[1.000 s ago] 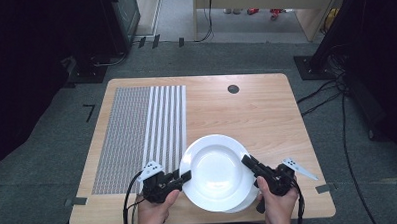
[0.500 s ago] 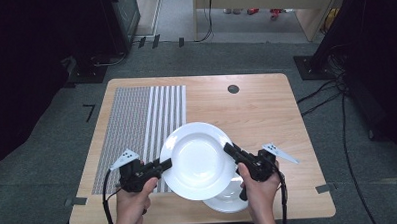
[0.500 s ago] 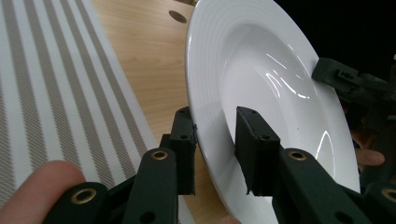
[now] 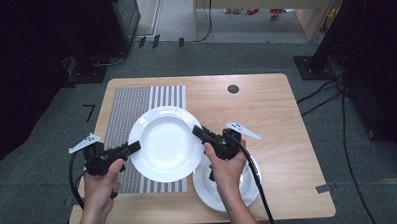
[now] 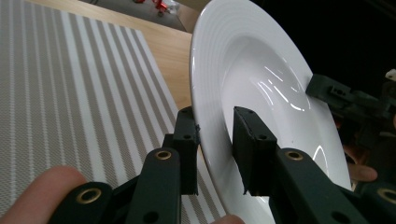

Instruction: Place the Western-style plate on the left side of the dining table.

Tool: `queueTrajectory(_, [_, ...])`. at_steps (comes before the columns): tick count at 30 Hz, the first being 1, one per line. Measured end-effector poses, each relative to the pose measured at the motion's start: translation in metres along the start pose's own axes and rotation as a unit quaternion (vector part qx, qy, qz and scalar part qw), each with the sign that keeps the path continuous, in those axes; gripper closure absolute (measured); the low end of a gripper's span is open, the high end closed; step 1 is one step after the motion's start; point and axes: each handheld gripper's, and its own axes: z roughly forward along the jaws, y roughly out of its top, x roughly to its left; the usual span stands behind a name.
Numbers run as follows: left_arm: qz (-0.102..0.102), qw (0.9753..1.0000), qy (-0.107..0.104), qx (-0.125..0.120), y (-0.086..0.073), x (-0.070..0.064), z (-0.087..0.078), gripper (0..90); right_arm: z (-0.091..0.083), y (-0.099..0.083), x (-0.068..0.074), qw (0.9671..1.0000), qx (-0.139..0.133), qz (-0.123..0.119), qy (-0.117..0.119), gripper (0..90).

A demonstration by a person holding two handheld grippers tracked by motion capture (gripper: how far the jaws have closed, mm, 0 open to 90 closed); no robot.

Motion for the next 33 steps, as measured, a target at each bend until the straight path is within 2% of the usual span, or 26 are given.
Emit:
queueTrajectory(8, [-0.017, 0.9994, 0.023, -0.021, 0.022, 0.038, -0.009, 73.6, 0.054, -0.002, 0.012, 0.9996, 0.025, 0.007, 0.007, 75.1])
queueTrajectory(11, [-0.021, 0.9989, 0.036, -0.021, 0.027, 0.051, -0.007, 74.0, 0.07, -0.005, 0.012, 0.9993, 0.037, 0.004, 0.003, 74.3])
queueTrajectory(14, [-0.033, 0.9984, 0.039, -0.024, 0.03, 0.064, -0.003, 75.0, 0.088, -0.009, 0.006, 0.9987, 0.048, 0.014, 0.004, 74.1])
queueTrajectory(23, [-0.063, 0.9962, 0.06, -0.011, 0.028, 0.095, 0.016, 75.2, 0.118, -0.016, -0.012, 0.9964, 0.073, 0.042, 0.005, 75.6])
queueTrajectory(27, [-0.067, 0.9955, 0.066, -0.004, 0.026, 0.104, 0.021, 75.0, 0.128, -0.018, -0.016, 0.9958, 0.081, 0.042, 0.0, 75.5])
queueTrajectory(33, [-0.084, 0.9933, 0.08, -0.006, 0.024, 0.121, 0.029, 74.5, 0.145, -0.019, -0.02, 0.9948, 0.093, 0.039, -0.009, 75.8])
